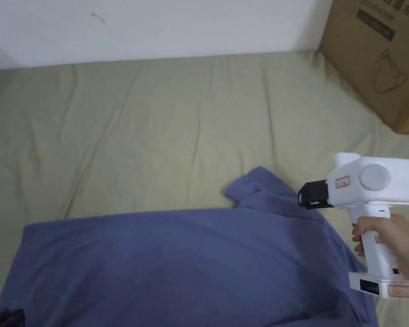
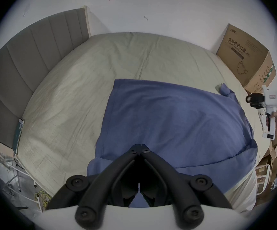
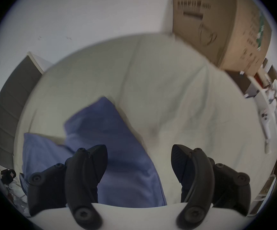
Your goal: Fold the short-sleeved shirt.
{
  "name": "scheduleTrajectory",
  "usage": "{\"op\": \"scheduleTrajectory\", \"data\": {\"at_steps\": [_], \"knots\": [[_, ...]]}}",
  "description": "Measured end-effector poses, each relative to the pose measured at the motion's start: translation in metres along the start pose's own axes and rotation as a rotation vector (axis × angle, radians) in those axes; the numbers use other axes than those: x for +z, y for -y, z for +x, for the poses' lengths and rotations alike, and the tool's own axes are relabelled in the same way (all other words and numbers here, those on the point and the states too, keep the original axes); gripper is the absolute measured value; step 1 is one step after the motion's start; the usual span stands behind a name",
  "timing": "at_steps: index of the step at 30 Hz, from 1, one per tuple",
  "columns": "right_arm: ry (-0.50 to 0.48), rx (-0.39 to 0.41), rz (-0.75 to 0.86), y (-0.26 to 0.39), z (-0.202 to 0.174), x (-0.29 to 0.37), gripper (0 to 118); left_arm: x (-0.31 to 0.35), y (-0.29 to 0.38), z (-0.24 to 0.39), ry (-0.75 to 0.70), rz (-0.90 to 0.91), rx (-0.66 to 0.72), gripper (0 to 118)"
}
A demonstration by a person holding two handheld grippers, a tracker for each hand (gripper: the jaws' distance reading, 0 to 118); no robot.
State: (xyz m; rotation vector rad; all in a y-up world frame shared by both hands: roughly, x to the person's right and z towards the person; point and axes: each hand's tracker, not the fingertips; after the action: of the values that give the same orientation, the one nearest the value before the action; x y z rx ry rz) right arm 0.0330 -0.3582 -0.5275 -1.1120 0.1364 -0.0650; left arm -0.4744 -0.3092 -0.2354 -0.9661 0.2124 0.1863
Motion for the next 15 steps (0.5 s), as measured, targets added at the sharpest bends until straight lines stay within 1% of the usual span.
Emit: {"op": "scheduleTrajectory", "data": {"at_steps": [1,2,3,4,5,6,7,9,12,13,15], "knots": [[0.022,0.005,-0.053,0.003,-0.001,-0.018,77,-0.003,0.000,0.000,0.002,-0.015,0.004,0],[0.050,0.029,-0.087,0.007,-0.004,-0.030,66,-0.006,-0.001,0.001,0.001,-0.027,0.004,0],[0.073,0.085,-0.104,0.014,-0.007,-0.039,65,-0.007,-0.001,0.001,-0.002,-0.031,-0.001,0],[0.082,0.102,-0.025,0.016,-0.012,-0.031,61,-0.009,0.000,0.002,-0.011,-0.041,-0.008,0],[0.080,0.085,-0.048,0.011,-0.015,-0.022,40,-0.010,0.000,0.003,-0.019,-0.048,-0.015,0],[0.080,0.113,-0.035,0.008,-0.017,-0.016,0,-0.009,-0.001,0.003,-0.022,-0.048,-0.020,0],[0.116,0.152,-0.010,0.006,-0.018,-0.014,0,-0.009,-0.001,0.003,-0.021,-0.047,-0.019,0],[0.074,0.105,-0.042,0.004,-0.011,-0.014,0,-0.011,-0.002,0.002,-0.014,-0.048,-0.009,0],[0.033,-0.003,-0.005,0.003,-0.003,-0.001,0,-0.008,-0.007,0.001,-0.018,-0.040,0.000,0],[0.023,-0.019,0.021,0.003,-0.001,0.006,0,-0.007,-0.010,0.001,-0.018,-0.033,0.000,0],[0.005,-0.024,0.025,0.002,0.002,0.013,0,-0.004,-0.020,0.001,-0.014,-0.012,-0.011,0]]}}
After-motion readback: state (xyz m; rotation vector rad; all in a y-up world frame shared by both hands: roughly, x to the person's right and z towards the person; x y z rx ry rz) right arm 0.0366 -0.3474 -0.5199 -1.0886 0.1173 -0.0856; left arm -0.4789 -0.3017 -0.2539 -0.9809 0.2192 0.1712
